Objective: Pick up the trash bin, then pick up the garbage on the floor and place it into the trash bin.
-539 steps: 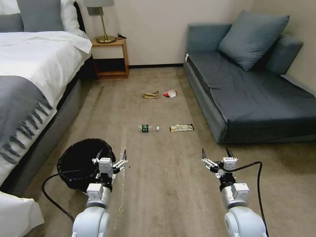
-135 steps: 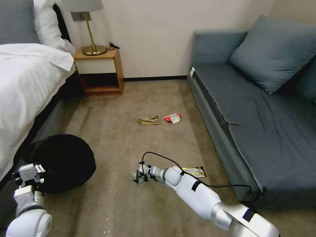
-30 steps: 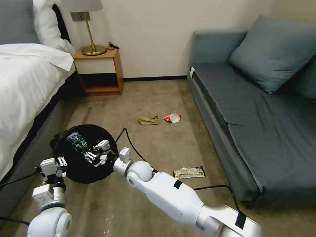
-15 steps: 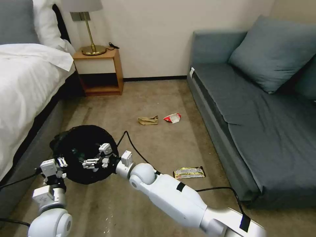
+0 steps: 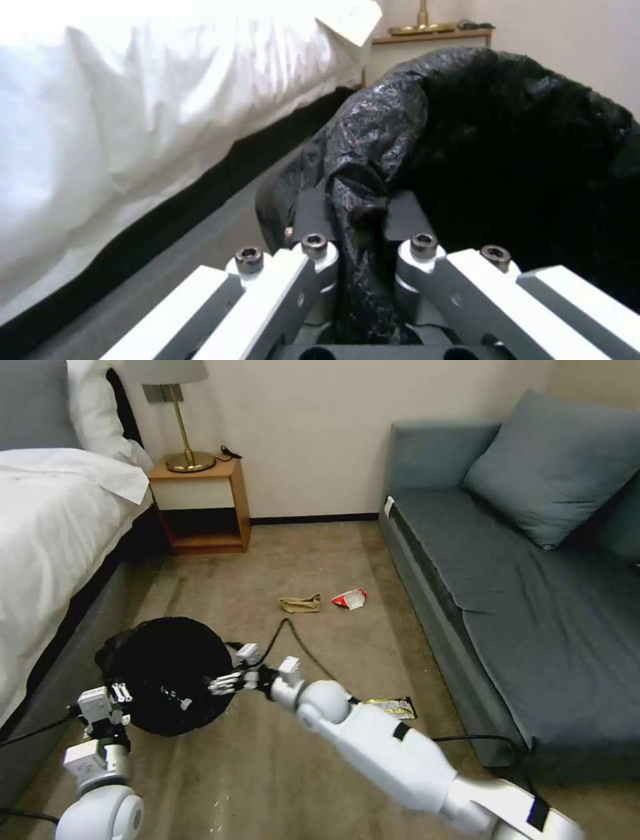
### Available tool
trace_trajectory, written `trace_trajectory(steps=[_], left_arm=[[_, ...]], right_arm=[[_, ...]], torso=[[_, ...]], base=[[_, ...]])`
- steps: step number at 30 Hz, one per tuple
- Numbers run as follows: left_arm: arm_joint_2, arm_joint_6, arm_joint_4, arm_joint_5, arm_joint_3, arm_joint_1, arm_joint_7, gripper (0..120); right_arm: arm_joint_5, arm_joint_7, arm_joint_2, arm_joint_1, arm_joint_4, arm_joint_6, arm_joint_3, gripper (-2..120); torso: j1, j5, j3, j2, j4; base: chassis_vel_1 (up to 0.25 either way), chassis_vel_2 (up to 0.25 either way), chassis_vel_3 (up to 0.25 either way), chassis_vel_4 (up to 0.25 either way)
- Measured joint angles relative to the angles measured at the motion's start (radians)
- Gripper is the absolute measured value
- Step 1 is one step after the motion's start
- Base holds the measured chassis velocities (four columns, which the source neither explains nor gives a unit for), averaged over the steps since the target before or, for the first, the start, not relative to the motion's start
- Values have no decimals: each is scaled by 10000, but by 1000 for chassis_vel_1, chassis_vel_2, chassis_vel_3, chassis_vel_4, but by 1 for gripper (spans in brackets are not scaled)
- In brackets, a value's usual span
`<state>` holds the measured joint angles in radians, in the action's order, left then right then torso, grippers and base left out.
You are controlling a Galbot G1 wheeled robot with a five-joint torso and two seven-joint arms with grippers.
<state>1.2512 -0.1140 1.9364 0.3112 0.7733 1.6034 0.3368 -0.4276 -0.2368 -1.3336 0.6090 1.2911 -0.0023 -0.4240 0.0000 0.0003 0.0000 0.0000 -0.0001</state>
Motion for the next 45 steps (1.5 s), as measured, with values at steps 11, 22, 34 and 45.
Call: trace_trajectory(steps=[11,22,34,45], left_arm=[[-122,-111,-175,93,63,-66,92,7],[-120,-114,-143,96,19,-109,94,7],[-65,-203,-152,72,42,27,75,7],[-28,-210,-172,49,34,38,58,7]], right_arm=[[2006,-730,1658,496,-979,-223,918,100],[3636,-1876,2245,1271,-2150,-129,1677,100],[4512,-2286,1941,1287,-4165,448,2789,100],[4585,-2894,1600,970,-5194,676,3196,100]], torso=[[0,0,0,0,0],[0,1,0,0,0],[0,-3,0,0,1],[0,-3,0,0,1]], base=[[0,0,0,0],[0,0,0,0],[0,0,0,0],[0,0,0,0]])
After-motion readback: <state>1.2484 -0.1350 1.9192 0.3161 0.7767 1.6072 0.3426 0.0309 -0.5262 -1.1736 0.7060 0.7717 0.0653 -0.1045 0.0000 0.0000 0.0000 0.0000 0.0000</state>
